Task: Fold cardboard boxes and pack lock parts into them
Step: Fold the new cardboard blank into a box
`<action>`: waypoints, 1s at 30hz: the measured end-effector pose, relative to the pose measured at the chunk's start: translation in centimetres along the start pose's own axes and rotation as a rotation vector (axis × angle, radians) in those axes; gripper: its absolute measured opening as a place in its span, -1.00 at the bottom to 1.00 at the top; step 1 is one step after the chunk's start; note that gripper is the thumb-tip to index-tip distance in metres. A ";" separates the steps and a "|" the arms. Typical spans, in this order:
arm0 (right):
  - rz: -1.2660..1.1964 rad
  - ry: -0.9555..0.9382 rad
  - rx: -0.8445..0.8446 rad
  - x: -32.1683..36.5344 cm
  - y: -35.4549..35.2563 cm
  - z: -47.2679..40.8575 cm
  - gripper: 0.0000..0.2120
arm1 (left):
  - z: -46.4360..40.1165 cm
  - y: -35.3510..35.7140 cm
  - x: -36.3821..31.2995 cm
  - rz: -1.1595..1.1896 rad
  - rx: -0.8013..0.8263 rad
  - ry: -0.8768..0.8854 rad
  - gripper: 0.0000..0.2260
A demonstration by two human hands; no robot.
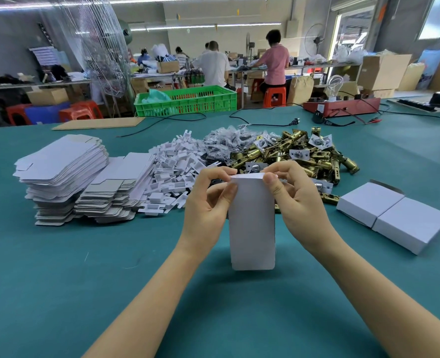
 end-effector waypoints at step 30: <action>-0.033 -0.052 -0.035 0.5 0.9 0.6 -0.94 | -0.3 0.2 -1.2 -0.076 -0.158 -0.056 -0.82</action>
Point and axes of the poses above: each hand's wrist, its own z-axis away from the middle knuckle, its own y-axis out of the palm, x = y × z, the point moved 1 cm from there along -z, towards the middle knuckle, and after that the axes turned 6 degrees about z, right-handed, at the moved point
